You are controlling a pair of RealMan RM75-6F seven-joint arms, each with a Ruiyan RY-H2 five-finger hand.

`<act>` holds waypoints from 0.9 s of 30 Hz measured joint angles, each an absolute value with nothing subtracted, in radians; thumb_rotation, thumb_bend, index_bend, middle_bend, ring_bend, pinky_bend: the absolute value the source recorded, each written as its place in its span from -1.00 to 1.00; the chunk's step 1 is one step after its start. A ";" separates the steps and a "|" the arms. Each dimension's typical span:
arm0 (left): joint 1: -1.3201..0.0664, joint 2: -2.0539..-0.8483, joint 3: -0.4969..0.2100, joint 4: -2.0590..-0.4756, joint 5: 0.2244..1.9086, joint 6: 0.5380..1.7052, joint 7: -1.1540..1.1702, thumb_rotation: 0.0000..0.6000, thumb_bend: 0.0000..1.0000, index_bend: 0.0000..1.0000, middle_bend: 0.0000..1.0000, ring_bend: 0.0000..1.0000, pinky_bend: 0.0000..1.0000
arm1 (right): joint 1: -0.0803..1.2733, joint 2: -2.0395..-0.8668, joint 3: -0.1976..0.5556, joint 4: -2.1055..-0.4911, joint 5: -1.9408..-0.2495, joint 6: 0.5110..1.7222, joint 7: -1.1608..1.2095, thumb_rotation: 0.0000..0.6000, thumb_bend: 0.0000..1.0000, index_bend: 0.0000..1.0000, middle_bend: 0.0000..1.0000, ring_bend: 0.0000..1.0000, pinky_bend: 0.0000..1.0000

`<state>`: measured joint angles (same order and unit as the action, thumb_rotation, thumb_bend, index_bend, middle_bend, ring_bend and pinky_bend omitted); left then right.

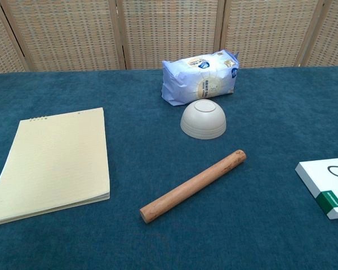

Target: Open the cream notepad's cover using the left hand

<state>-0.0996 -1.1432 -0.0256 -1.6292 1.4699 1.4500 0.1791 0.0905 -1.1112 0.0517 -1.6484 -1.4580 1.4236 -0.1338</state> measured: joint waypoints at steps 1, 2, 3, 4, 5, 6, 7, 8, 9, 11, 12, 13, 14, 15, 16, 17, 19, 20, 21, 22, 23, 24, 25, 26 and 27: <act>-0.100 -1.143 -0.026 -1.630 1.467 1.448 0.180 1.00 -0.56 -1.00 -1.00 -1.00 -1.00 | 0.091 -1.111 0.052 -1.649 -1.458 1.423 -0.135 1.00 -0.79 -0.72 -1.00 -1.00 -1.00; -0.100 -1.143 -0.026 -1.631 1.465 1.447 0.180 1.00 -0.56 -1.00 -1.00 -1.00 -1.00 | 0.091 -1.111 0.052 -1.650 -1.458 1.424 -0.135 1.00 -0.79 -0.72 -1.00 -1.00 -1.00; -0.100 -1.143 -0.026 -1.633 1.464 1.446 0.180 1.00 -0.56 -1.00 -1.00 -1.00 -1.00 | 0.090 -1.110 0.052 -1.650 -1.458 1.424 -0.135 1.00 -0.79 -0.72 -1.00 -1.00 -1.00; -0.100 -1.142 -0.026 -1.634 1.465 1.446 0.179 1.00 -0.56 -1.00 -1.00 -1.00 -1.00 | 0.090 -1.110 0.051 -1.651 -1.458 1.424 -0.135 1.00 -0.79 -0.72 -1.00 -1.00 -1.00; -0.100 -1.142 -0.026 -1.635 1.465 1.447 0.179 1.00 -0.56 -1.00 -1.00 -1.00 -1.00 | 0.090 -1.110 0.051 -1.651 -1.459 1.425 -0.135 1.00 -0.79 -0.72 -1.00 -1.00 -1.00; -0.100 -1.142 -0.026 -1.636 1.466 1.447 0.179 1.00 -0.56 -1.00 -1.00 -1.00 -1.00 | 0.089 -1.109 0.050 -1.651 -1.460 1.425 -0.136 1.00 -0.79 -0.72 -1.00 -1.00 -1.00; -0.099 -1.141 -0.026 -1.637 1.467 1.447 0.178 1.00 -0.56 -1.00 -1.00 -1.00 -1.00 | 0.089 -1.109 0.050 -1.651 -1.461 1.426 -0.136 1.00 -0.79 -0.72 -1.00 -1.00 -1.00; -0.099 -1.141 -0.025 -1.638 1.468 1.447 0.178 1.00 -0.56 -1.00 -1.00 -1.00 -1.00 | 0.089 -1.109 0.050 -1.651 -1.461 1.426 -0.135 1.00 -0.79 -0.72 -1.00 -1.00 -1.00; -0.099 -1.141 -0.024 -1.640 1.468 1.447 0.179 1.00 -0.56 -1.00 -1.00 -1.00 -1.00 | 0.088 -1.109 0.050 -1.650 -1.461 1.426 -0.135 1.00 -0.79 -0.72 -1.00 -1.00 -1.00; -0.100 -1.141 -0.024 -1.643 1.468 1.446 0.180 1.00 -0.56 -1.00 -1.00 -1.00 -1.00 | 0.088 -1.108 0.050 -1.649 -1.462 1.427 -0.133 1.00 -0.79 -0.72 -1.00 -1.00 -1.00; -0.100 -1.141 -0.023 -1.645 1.469 1.445 0.182 1.00 -0.56 -1.00 -1.00 -1.00 -1.00 | 0.088 -1.108 0.050 -1.649 -1.462 1.427 -0.132 1.00 -0.79 -0.72 -1.00 -1.00 -1.00; -0.101 -1.141 -0.022 -1.646 1.470 1.444 0.184 1.00 -0.56 -1.00 -1.00 -1.00 -1.00 | 0.088 -1.108 0.050 -1.648 -1.463 1.427 -0.131 1.00 -0.79 -0.72 -1.00 -1.00 -1.00; -0.101 -1.142 -0.022 -1.647 1.470 1.443 0.186 1.00 -0.56 -1.00 -1.00 -1.00 -1.00 | 0.088 -1.108 0.050 -1.648 -1.463 1.427 -0.131 1.00 -0.79 -0.72 -1.00 -1.00 -1.00; -0.101 -1.143 -0.021 -1.648 1.470 1.442 0.191 1.00 -0.56 -1.00 -1.00 -1.00 -1.00 | 0.089 -1.109 0.050 -1.647 -1.464 1.426 -0.131 1.00 -0.79 -0.72 -1.00 -1.00 -1.00; -0.101 -1.144 -0.020 -1.649 1.470 1.441 0.194 1.00 -0.56 -1.00 -1.00 -1.00 -1.00 | 0.089 -1.109 0.049 -1.647 -1.464 1.426 -0.131 1.00 -0.79 -0.72 -1.00 -1.00 -1.00; -0.101 -1.144 -0.019 -1.650 1.469 1.440 0.196 1.00 -0.56 -1.00 -1.00 -1.00 -1.00 | 0.090 -1.109 0.049 -1.648 -1.464 1.426 -0.131 1.00 -0.79 -0.72 -1.00 -1.00 -1.00; -0.101 -1.148 -0.018 -1.653 1.465 1.436 0.205 1.00 -0.55 -1.00 -1.00 -1.00 -1.00 | 0.090 -1.109 0.050 -1.647 -1.463 1.425 -0.131 1.00 -0.79 -0.72 -1.00 -1.00 -1.00; -0.101 -1.149 -0.017 -1.656 1.462 1.433 0.209 1.00 -0.55 -1.00 -1.00 -1.00 -1.00 | 0.090 -1.109 0.050 -1.647 -1.463 1.425 -0.131 1.00 -0.79 -0.72 -1.00 -1.00 -1.00; -0.101 -1.152 -0.016 -1.661 1.457 1.430 0.215 1.00 -0.55 -1.00 -1.00 -1.00 -1.00 | 0.090 -1.109 0.051 -1.648 -1.463 1.425 -0.131 1.00 -0.79 -0.72 -1.00 -1.00 -1.00; -0.101 -1.154 -0.016 -1.664 1.454 1.429 0.220 1.00 -0.55 -1.00 -1.00 -1.00 -1.00 | 0.090 -1.109 0.050 -1.649 -1.463 1.424 -0.131 1.00 -0.79 -0.72 -1.00 -1.00 -1.00; -0.101 -1.156 -0.016 -1.668 1.452 1.428 0.225 1.00 -0.55 -1.00 -1.00 -1.00 -1.00 | 0.091 -1.109 0.050 -1.649 -1.463 1.424 -0.131 1.00 -0.79 -0.72 -1.00 -1.00 -1.00; -0.100 -1.160 -0.015 -1.673 1.450 1.428 0.234 1.00 -0.55 -1.00 -1.00 -1.00 -1.00 | 0.090 -1.109 0.049 -1.649 -1.464 1.425 -0.131 1.00 -0.79 -0.72 -1.00 -1.00 -1.00; -0.099 -1.163 -0.015 -1.677 1.449 1.429 0.242 1.00 -0.55 -1.00 -1.00 -1.00 -1.00 | 0.090 -1.109 0.049 -1.649 -1.466 1.426 -0.131 1.00 -0.79 -0.72 -1.00 -1.00 -1.00; -0.098 -1.167 -0.014 -1.681 1.449 1.431 0.251 1.00 -0.55 -1.00 -1.00 -1.00 -1.00 | 0.090 -1.109 0.049 -1.649 -1.466 1.426 -0.130 1.00 -0.79 -0.72 -1.00 -1.00 -1.00; -0.097 -1.174 -0.014 -1.687 1.449 1.433 0.263 1.00 -0.55 -1.00 -1.00 -1.00 -1.00 | 0.089 -1.108 0.048 -1.649 -1.467 1.426 -0.128 1.00 -0.79 -0.72 -1.00 -1.00 -1.00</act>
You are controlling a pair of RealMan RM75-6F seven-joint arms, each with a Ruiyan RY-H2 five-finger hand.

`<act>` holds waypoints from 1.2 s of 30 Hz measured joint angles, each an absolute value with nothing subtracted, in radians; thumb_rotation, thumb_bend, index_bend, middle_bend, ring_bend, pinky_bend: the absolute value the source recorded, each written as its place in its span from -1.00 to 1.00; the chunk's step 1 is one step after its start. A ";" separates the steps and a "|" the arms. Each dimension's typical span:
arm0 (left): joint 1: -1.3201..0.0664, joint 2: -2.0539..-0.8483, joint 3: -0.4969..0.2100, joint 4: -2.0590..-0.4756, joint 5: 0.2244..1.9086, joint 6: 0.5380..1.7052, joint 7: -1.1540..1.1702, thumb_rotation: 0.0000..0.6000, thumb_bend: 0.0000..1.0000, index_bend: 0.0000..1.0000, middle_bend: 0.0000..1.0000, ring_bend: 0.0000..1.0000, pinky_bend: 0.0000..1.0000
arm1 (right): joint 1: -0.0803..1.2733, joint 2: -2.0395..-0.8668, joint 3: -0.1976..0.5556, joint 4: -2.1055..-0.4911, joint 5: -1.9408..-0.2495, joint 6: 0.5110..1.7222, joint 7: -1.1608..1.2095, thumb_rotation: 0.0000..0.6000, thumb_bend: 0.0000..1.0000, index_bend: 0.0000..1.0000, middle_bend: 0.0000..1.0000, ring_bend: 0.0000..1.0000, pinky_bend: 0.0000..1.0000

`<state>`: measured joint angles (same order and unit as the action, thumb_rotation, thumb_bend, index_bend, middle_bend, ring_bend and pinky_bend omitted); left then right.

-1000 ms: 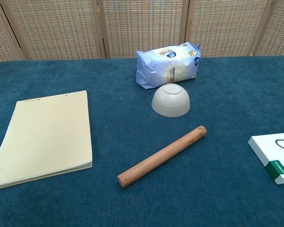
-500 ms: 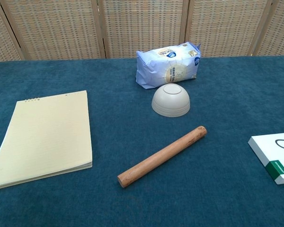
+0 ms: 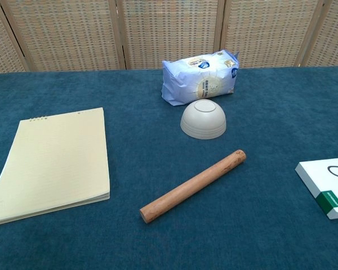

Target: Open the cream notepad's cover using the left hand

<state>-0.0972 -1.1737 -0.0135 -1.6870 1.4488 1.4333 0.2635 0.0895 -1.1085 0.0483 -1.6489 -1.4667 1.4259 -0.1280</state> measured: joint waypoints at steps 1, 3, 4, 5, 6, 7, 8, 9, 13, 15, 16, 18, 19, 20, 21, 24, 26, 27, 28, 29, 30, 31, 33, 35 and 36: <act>-0.096 -1.179 -0.013 -1.692 1.449 1.435 0.273 1.00 -0.55 -1.00 -1.00 -1.00 -1.00 | 0.089 -1.108 0.048 -1.649 -1.467 1.426 -0.127 1.00 -0.79 -0.72 -1.00 -1.00 -1.00; -0.096 -1.190 -0.011 -1.704 1.450 1.439 0.296 1.00 -0.55 -1.00 -1.00 -1.00 -1.00 | 0.089 -1.107 0.048 -1.649 -1.467 1.426 -0.124 1.00 -0.79 -0.72 -1.00 -1.00 -1.00; -0.095 -1.195 -0.011 -1.709 1.450 1.440 0.306 1.00 -0.55 -1.00 -1.00 -1.00 -1.00 | 0.089 -1.107 0.048 -1.650 -1.467 1.425 -0.122 1.00 -0.79 -0.72 -1.00 -1.00 -1.00; -0.096 -1.200 -0.011 -1.715 1.451 1.441 0.317 1.00 -0.55 -1.00 -1.00 -1.00 -1.00 | 0.089 -1.107 0.048 -1.650 -1.467 1.425 -0.121 1.00 -0.79 -0.72 -1.00 -1.00 -1.00; -0.096 -1.207 -0.011 -1.724 1.452 1.442 0.331 1.00 -0.55 -1.00 -1.00 -1.00 -1.00 | 0.089 -1.106 0.048 -1.650 -1.468 1.425 -0.119 1.00 -0.79 -0.72 -1.00 -1.00 -1.00; -0.096 -1.213 -0.010 -1.730 1.453 1.443 0.341 1.00 -0.55 -1.00 -1.00 -1.00 -1.00 | 0.089 -1.106 0.048 -1.650 -1.468 1.425 -0.119 1.00 -0.79 -0.72 -1.00 -1.00 -1.00; -0.097 -1.218 -0.010 -1.736 1.454 1.444 0.350 1.00 -0.54 -1.00 -1.00 -1.00 -1.00 | 0.090 -1.106 0.048 -1.650 -1.468 1.425 -0.118 1.00 -0.79 -0.72 -1.00 -1.00 -1.00; -0.098 -1.225 -0.010 -1.743 1.457 1.445 0.362 1.00 -0.54 -1.00 -1.00 -1.00 -1.00 | 0.090 -1.105 0.048 -1.650 -1.468 1.425 -0.117 1.00 -0.79 -0.72 -1.00 -1.00 -1.00; -0.101 -1.253 -0.009 -1.764 1.458 1.446 0.413 1.00 -0.54 -1.00 -1.00 -1.00 -1.00 | 0.090 -1.104 0.049 -1.652 -1.467 1.422 -0.112 1.00 -0.79 -0.72 -1.00 -1.00 -1.00; -0.102 -1.273 -0.008 -1.776 1.454 1.445 0.452 1.00 -0.53 -1.00 -1.00 -1.00 -1.00 | 0.091 -1.103 0.048 -1.653 -1.467 1.421 -0.110 1.00 -0.79 -0.72 -1.00 -1.00 -1.00; -0.103 -1.282 -0.007 -1.781 1.453 1.443 0.469 1.00 -0.53 -1.00 -1.00 -1.00 -1.00 | 0.091 -1.103 0.048 -1.653 -1.467 1.421 -0.110 1.00 -0.79 -0.72 -1.00 -1.00 -1.00; -0.106 -1.303 -0.005 -1.790 1.448 1.439 0.506 1.00 -0.53 -1.00 -1.00 -1.00 -1.00 | 0.091 -1.102 0.048 -1.654 -1.468 1.421 -0.108 1.00 -0.79 -0.72 -1.00 -1.00 -1.00; -0.107 -1.312 -0.004 -1.794 1.445 1.437 0.521 1.00 -0.53 -1.00 -1.00 -1.00 -1.00 | 0.091 -1.102 0.048 -1.654 -1.468 1.421 -0.107 1.00 -0.79 -0.72 -1.00 -1.00 -1.00; -0.108 -1.321 -0.003 -1.798 1.443 1.434 0.534 1.00 -0.53 -1.00 -1.00 -1.00 -1.00 | 0.091 -1.101 0.048 -1.654 -1.468 1.421 -0.106 1.00 -0.79 -0.72 -1.00 -1.00 -1.00; -0.110 -1.332 -0.001 -1.802 1.440 1.430 0.550 1.00 -0.53 -1.00 -1.00 -1.00 -1.00 | 0.091 -1.101 0.048 -1.654 -1.469 1.422 -0.105 1.00 -0.79 -0.72 -1.00 -1.00 -1.00; -0.117 -1.353 0.004 -1.808 1.434 1.414 0.580 1.00 -0.53 -1.00 -1.00 -1.00 -1.00 | 0.091 -1.101 0.048 -1.652 -1.470 1.422 -0.101 1.00 -0.79 -0.72 -1.00 -1.00 -1.00; -0.122 -1.360 0.007 -1.806 1.432 1.405 0.593 1.00 -0.53 -1.00 -1.00 -1.00 -1.00 | 0.091 -1.100 0.048 -1.652 -1.470 1.422 -0.098 1.00 -0.79 -0.72 -1.00 -1.00 -1.00; -0.125 -1.364 0.008 -1.802 1.430 1.400 0.599 1.00 -0.53 -1.00 -1.00 -1.00 -1.00 | 0.091 -1.100 0.048 -1.652 -1.470 1.421 -0.097 1.00 -0.79 -0.72 -1.00 -1.00 -1.00; -0.127 -1.366 0.009 -1.797 1.427 1.396 0.603 1.00 -0.53 -1.00 -1.00 -1.00 -1.00 | 0.091 -1.099 0.048 -1.653 -1.470 1.421 -0.095 1.00 -0.79 -0.72 -1.00 -1.00 -1.00; -0.128 -1.369 0.009 -1.792 1.422 1.392 0.606 1.00 -0.53 -1.00 -1.00 -1.00 -1.00 | 0.091 -1.099 0.048 -1.652 -1.470 1.421 -0.094 1.00 -0.79 -0.72 -1.00 -1.00 -1.00; -0.131 -1.373 0.008 -1.787 1.414 1.386 0.610 1.00 -0.53 -1.00 -1.00 -1.00 -1.00 | 0.091 -1.099 0.048 -1.653 -1.470 1.421 -0.093 1.00 -0.79 -0.72 -1.00 -1.00 -1.00; -0.133 -1.376 0.008 -1.783 1.408 1.380 0.612 1.00 -0.53 -1.00 -1.00 -1.00 -1.00 | 0.091 -1.098 0.048 -1.653 -1.470 1.421 -0.092 1.00 -0.79 -0.72 -1.00 -1.00 -1.00; -0.138 -1.387 0.007 -1.773 1.394 1.367 0.619 1.00 -0.53 -1.00 -1.00 -1.00 -1.00 | 0.091 -1.098 0.048 -1.652 -1.470 1.421 -0.092 1.00 -0.79 -0.72 -1.00 -1.00 -1.00; -0.142 -1.397 0.008 -1.766 1.389 1.359 0.625 1.00 -0.53 -1.00 -1.00 -1.00 -1.00 | 0.091 -1.098 0.048 -1.653 -1.471 1.421 -0.091 1.00 -0.79 -0.72 -1.00 -1.00 -1.00; -0.144 -1.404 0.010 -1.762 1.387 1.355 0.630 1.00 -0.53 -1.00 -1.00 -1.00 -1.00 | 0.090 -1.098 0.048 -1.653 -1.470 1.421 -0.091 1.00 -0.79 -0.72 -1.00 -1.00 -1.00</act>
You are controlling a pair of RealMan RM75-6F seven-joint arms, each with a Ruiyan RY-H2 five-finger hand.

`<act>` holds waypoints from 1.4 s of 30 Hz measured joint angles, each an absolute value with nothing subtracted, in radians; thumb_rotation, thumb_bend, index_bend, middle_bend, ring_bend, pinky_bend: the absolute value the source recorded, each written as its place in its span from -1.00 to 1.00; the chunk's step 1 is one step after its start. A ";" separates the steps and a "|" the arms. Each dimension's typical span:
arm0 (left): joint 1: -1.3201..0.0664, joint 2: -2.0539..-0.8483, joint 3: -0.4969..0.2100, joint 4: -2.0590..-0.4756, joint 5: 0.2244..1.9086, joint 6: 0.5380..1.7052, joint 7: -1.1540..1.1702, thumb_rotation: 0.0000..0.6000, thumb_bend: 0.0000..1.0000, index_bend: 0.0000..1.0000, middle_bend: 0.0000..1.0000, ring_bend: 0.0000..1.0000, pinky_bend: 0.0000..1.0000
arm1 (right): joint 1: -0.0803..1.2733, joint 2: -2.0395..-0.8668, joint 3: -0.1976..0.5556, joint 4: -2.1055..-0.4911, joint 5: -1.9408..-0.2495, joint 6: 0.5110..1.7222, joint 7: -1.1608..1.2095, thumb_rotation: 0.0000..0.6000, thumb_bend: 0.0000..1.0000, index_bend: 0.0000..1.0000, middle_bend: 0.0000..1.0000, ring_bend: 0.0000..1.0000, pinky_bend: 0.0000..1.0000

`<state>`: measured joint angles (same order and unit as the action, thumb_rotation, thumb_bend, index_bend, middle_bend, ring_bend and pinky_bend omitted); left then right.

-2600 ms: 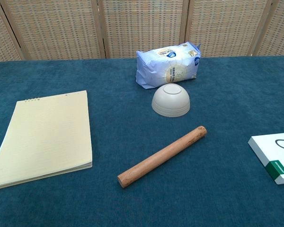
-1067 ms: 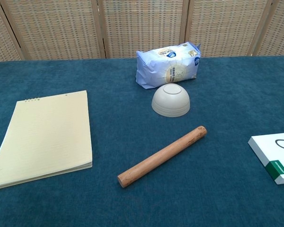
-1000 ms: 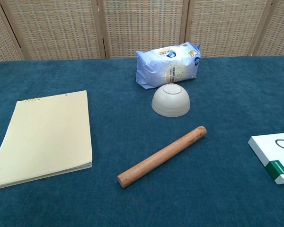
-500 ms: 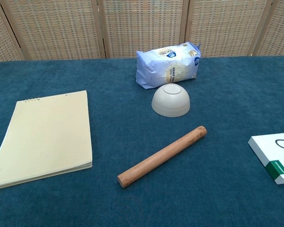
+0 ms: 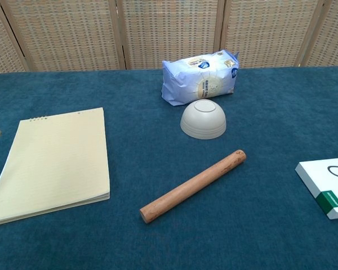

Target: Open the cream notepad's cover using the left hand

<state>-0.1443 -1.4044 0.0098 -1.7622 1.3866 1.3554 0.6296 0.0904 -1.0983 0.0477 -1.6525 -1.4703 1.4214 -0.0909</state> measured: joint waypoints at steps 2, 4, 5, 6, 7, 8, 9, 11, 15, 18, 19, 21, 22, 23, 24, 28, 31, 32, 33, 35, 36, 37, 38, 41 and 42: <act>-0.147 -1.416 0.012 -1.756 1.384 1.351 0.639 1.00 -0.53 -1.00 -1.00 -1.00 -1.00 | 0.090 -1.098 0.048 -1.652 -1.470 1.421 -0.089 1.00 -0.79 -0.72 -1.00 -1.00 -1.00; -0.149 -1.428 0.016 -1.750 1.381 1.348 0.650 1.00 -0.52 -1.00 -1.00 -1.00 -1.00 | 0.090 -1.097 0.047 -1.653 -1.470 1.421 -0.085 1.00 -0.79 -0.72 -1.00 -1.00 -1.00; -0.150 -1.434 0.016 -1.746 1.380 1.347 0.654 1.00 -0.52 -1.00 -1.00 -1.00 -1.00 | 0.090 -1.097 0.047 -1.653 -1.470 1.420 -0.084 1.00 -0.79 -0.72 -1.00 -1.00 -1.00; -0.151 -1.441 0.017 -1.740 1.377 1.347 0.659 1.00 -0.52 -1.00 -1.00 -1.00 -1.00 | 0.090 -1.096 0.047 -1.653 -1.470 1.420 -0.081 1.00 -0.79 -0.72 -1.00 -1.00 -1.00; -0.151 -1.447 0.017 -1.735 1.375 1.346 0.662 1.00 -0.52 -1.00 -1.00 -1.00 -1.00 | 0.090 -1.095 0.047 -1.654 -1.470 1.419 -0.079 1.00 -0.79 -0.72 -1.00 -1.00 -1.00; -0.152 -1.452 0.017 -1.730 1.372 1.344 0.665 1.00 -0.52 -1.00 -1.00 -1.00 -1.00 | 0.090 -1.094 0.047 -1.655 -1.470 1.419 -0.078 1.00 -0.79 -0.72 -1.00 -1.00 -1.00; -0.154 -1.458 0.017 -1.725 1.367 1.342 0.668 1.00 -0.52 -1.00 -1.00 -1.00 -1.00 | 0.090 -1.094 0.047 -1.655 -1.471 1.419 -0.077 1.00 -0.79 -0.72 -1.00 -1.00 -1.00; -0.157 -1.465 0.018 -1.720 1.363 1.337 0.672 1.00 -0.52 -1.00 -1.00 -1.00 -1.00 | 0.090 -1.093 0.046 -1.655 -1.471 1.419 -0.076 1.00 -0.79 -0.72 -1.00 -1.00 -1.00; -0.159 -1.478 0.023 -1.711 1.363 1.332 0.680 1.00 -0.51 -1.00 -1.00 -1.00 -1.00 | 0.090 -1.092 0.046 -1.655 -1.473 1.419 -0.074 1.00 -0.79 -0.72 -1.00 -1.00 -1.00; -0.160 -1.488 0.024 -1.700 1.358 1.332 0.684 1.00 -0.51 -1.00 -1.00 -1.00 -1.00 | 0.090 -1.092 0.045 -1.655 -1.473 1.419 -0.073 1.00 -0.79 -0.72 -1.00 -1.00 -1.00; -0.160 -1.490 0.024 -1.697 1.356 1.332 0.685 1.00 -0.51 -1.00 -1.00 -1.00 -1.00 | 0.090 -1.092 0.045 -1.655 -1.474 1.419 -0.073 1.00 -0.79 -0.72 -1.00 -1.00 -1.00; -0.161 -1.495 0.022 -1.688 1.348 1.330 0.683 1.00 -0.51 -1.00 -1.00 -1.00 -1.00 | 0.090 -1.091 0.044 -1.655 -1.475 1.419 -0.073 1.00 -0.79 -0.72 -1.00 -1.00 -1.00; -0.161 -1.498 0.021 -1.684 1.345 1.329 0.681 1.00 -0.51 -1.00 -1.00 -1.00 -1.00 | 0.089 -1.091 0.044 -1.656 -1.475 1.419 -0.072 1.00 -0.79 -0.72 -1.00 -1.00 -1.00; -0.162 -1.501 0.021 -1.680 1.343 1.327 0.679 1.00 -0.51 -1.00 -1.00 -1.00 -1.00 | 0.089 -1.091 0.044 -1.656 -1.475 1.419 -0.072 1.00 -0.79 -0.72 -1.00 -1.00 -1.00; -0.163 -1.505 0.021 -1.674 1.340 1.323 0.676 1.00 -0.51 -1.00 -1.00 -1.00 -1.00 | 0.090 -1.091 0.044 -1.657 -1.475 1.419 -0.072 1.00 -0.79 -0.72 -1.00 -1.00 -1.00; -0.167 -1.520 0.023 -1.659 1.337 1.318 0.674 1.00 -0.51 -1.00 -1.00 -1.00 -1.00 | 0.090 -1.091 0.044 -1.657 -1.474 1.419 -0.072 1.00 -0.79 -0.72 -1.00 -1.00 -1.00; -0.169 -1.530 0.021 -1.650 1.335 1.319 0.673 1.00 -0.51 -1.00 -1.00 -1.00 -1.00 | 0.090 -1.090 0.044 -1.658 -1.474 1.418 -0.071 1.00 -0.79 -0.72 -1.00 -1.00 -1.00; -0.169 -1.532 0.020 -1.647 1.334 1.320 0.673 1.00 -0.51 -1.00 -1.00 -1.00 -1.00 | 0.090 -1.090 0.044 -1.657 -1.474 1.418 -0.070 1.00 -0.79 -0.72 -1.00 -1.00 -1.00; -0.170 -1.535 0.019 -1.642 1.333 1.320 0.673 1.00 -0.51 -1.00 -1.00 -1.00 -1.00 | 0.090 -1.090 0.044 -1.657 -1.474 1.418 -0.069 1.00 -0.79 -0.72 -1.00 -1.00 -1.00; -0.172 -1.541 0.017 -1.635 1.328 1.319 0.672 1.00 -0.51 -1.00 -1.00 -1.00 -1.00 | 0.090 -1.090 0.044 -1.657 -1.474 1.417 -0.068 1.00 -0.79 -0.72 -1.00 -1.00 -1.00; -0.173 -1.545 0.016 -1.630 1.324 1.317 0.671 1.00 -0.51 -1.00 -1.00 -1.00 -1.00 | 0.090 -1.090 0.044 -1.658 -1.475 1.418 -0.069 1.00 -0.79 -0.72 -1.00 -1.00 -1.00; -0.173 -1.548 0.015 -1.626 1.321 1.317 0.670 1.00 -0.51 -1.00 -1.00 -1.00 -1.00 | 0.090 -1.090 0.044 -1.657 -1.476 1.418 -0.069 1.00 -0.79 -0.72 -1.00 -1.00 -1.00; -0.174 -1.550 0.015 -1.623 1.320 1.316 0.669 1.00 -0.51 -1.00 -1.00 -1.00 -1.00 | 0.089 -1.090 0.044 -1.658 -1.476 1.419 -0.068 1.00 -0.79 -0.72 -1.00 -1.00 -1.00; -0.176 -1.557 0.014 -1.615 1.319 1.316 0.667 1.00 -0.50 -1.00 -1.00 -1.00 -1.00 | 0.089 -1.090 0.043 -1.658 -1.475 1.418 -0.068 1.00 -0.79 -0.72 -1.00 -1.00 -1.00; -0.176 -1.559 0.014 -1.612 1.317 1.315 0.667 1.00 -0.50 -1.00 -1.00 -1.00 -1.00 | 0.089 -1.090 0.043 -1.658 -1.475 1.418 -0.068 1.00 -0.79 -0.72 -1.00 -1.00 -1.00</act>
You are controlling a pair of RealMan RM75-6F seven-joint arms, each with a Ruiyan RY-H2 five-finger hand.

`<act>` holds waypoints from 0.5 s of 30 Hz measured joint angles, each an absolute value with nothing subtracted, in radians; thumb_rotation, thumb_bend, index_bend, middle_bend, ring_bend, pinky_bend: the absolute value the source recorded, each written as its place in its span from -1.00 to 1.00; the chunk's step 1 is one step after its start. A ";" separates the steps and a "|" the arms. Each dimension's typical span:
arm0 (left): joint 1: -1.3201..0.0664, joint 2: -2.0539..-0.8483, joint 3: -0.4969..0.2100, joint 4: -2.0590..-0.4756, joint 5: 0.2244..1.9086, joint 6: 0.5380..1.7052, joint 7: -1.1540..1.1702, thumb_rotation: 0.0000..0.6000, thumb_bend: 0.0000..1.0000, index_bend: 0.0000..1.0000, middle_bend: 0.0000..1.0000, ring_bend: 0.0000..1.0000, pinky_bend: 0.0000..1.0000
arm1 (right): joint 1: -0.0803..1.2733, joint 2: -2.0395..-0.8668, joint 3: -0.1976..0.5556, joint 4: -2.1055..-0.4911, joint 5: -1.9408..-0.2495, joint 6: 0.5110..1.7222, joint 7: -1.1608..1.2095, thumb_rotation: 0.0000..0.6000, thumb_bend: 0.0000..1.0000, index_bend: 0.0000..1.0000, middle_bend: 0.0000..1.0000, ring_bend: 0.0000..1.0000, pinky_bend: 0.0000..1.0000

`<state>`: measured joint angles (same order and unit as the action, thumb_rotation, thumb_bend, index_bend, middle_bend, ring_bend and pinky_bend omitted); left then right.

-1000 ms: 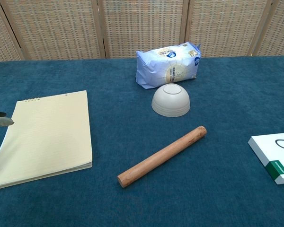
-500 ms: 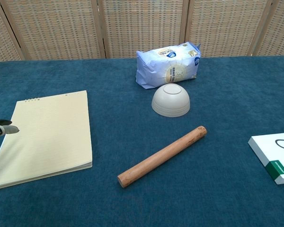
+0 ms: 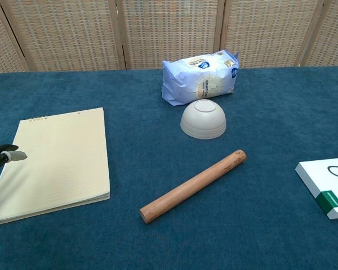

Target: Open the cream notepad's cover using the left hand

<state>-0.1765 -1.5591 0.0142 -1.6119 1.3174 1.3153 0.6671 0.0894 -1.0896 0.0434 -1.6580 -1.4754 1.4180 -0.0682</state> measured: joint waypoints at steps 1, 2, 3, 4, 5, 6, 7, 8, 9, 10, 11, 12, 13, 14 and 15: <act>-0.177 -1.560 0.014 -1.611 1.316 1.314 0.667 1.00 -0.50 -1.00 -1.00 -1.00 -1.00 | 0.089 -1.090 0.043 -1.658 -1.475 1.418 -0.068 1.00 -0.79 -0.72 -1.00 -1.00 -1.00; -0.178 -1.561 0.014 -1.610 1.314 1.314 0.666 1.00 -0.50 -1.00 -1.00 -1.00 -1.00 | 0.089 -1.089 0.044 -1.658 -1.475 1.418 -0.068 1.00 -0.79 -0.72 -1.00 -1.00 -1.00; -0.179 -1.562 0.013 -1.609 1.313 1.314 0.664 1.00 -0.50 -1.00 -1.00 -1.00 -1.00 | 0.089 -1.089 0.044 -1.659 -1.475 1.418 -0.067 1.00 -0.79 -0.72 -1.00 -1.00 -1.00; -0.179 -1.562 0.014 -1.608 1.313 1.313 0.664 1.00 -0.50 -1.00 -1.00 -1.00 -1.00 | 0.089 -1.089 0.044 -1.659 -1.475 1.418 -0.067 1.00 -0.79 -0.72 -1.00 -1.00 -1.00; -0.180 -1.563 0.014 -1.607 1.313 1.313 0.664 1.00 -0.51 -1.00 -1.00 -1.00 -1.00 | 0.089 -1.089 0.044 -1.659 -1.474 1.418 -0.067 1.00 -0.79 -0.72 -1.00 -1.00 -1.00; -0.180 -1.563 0.016 -1.606 1.313 1.313 0.665 1.00 -0.51 -1.00 -1.00 -1.00 -1.00 | 0.090 -1.089 0.044 -1.660 -1.474 1.418 -0.066 1.00 -0.79 -0.72 -1.00 -1.00 -1.00; -0.181 -1.563 0.016 -1.606 1.313 1.313 0.665 1.00 -0.50 -1.00 -1.00 -1.00 -1.00 | 0.090 -1.089 0.044 -1.659 -1.474 1.418 -0.067 1.00 -0.79 -0.72 -1.00 -1.00 -1.00; -0.181 -1.564 0.017 -1.606 1.313 1.313 0.665 1.00 -0.50 -1.00 -1.00 -1.00 -1.00 | 0.090 -1.089 0.044 -1.659 -1.475 1.418 -0.067 1.00 -0.79 -0.72 -1.00 -1.00 -1.00; -0.180 -1.565 0.018 -1.606 1.313 1.314 0.664 1.00 -0.50 -1.00 -1.00 -1.00 -1.00 | 0.090 -1.089 0.044 -1.659 -1.475 1.418 -0.067 1.00 -0.79 -0.72 -1.00 -1.00 -1.00; -0.180 -1.565 0.018 -1.606 1.313 1.314 0.663 1.00 -0.50 -1.00 -1.00 -1.00 -1.00 | 0.089 -1.089 0.044 -1.659 -1.475 1.418 -0.067 1.00 -0.79 -0.72 -1.00 -1.00 -1.00; -0.180 -1.565 0.018 -1.605 1.313 1.314 0.663 1.00 -0.50 -1.00 -1.00 -1.00 -1.00 | 0.089 -1.089 0.044 -1.659 -1.475 1.418 -0.067 1.00 -0.79 -0.72 -1.00 -1.00 -1.00; -0.180 -1.566 0.020 -1.604 1.313 1.313 0.664 1.00 -0.50 -1.00 -1.00 -1.00 -1.00 | 0.089 -1.089 0.044 -1.659 -1.475 1.418 -0.066 1.00 -0.79 -0.72 -1.00 -1.00 -1.00; -0.180 -1.567 0.020 -1.603 1.312 1.313 0.664 1.00 -0.50 -1.00 -1.00 -1.00 -1.00 | 0.089 -1.089 0.044 -1.660 -1.475 1.418 -0.065 1.00 -0.79 -0.72 -1.00 -1.00 -1.00; -0.180 -1.569 0.020 -1.601 1.310 1.313 0.664 1.00 -0.50 -1.00 -1.00 -1.00 -1.00 | 0.089 -1.089 0.043 -1.660 -1.476 1.418 -0.065 1.00 -0.79 -0.72 -1.00 -1.00 -1.00; -0.181 -1.570 0.020 -1.599 1.308 1.311 0.663 1.00 -0.50 -1.00 -1.00 -1.00 -1.00 | 0.089 -1.089 0.044 -1.660 -1.476 1.419 -0.066 1.00 -0.79 -0.72 -1.00 -1.00 -1.00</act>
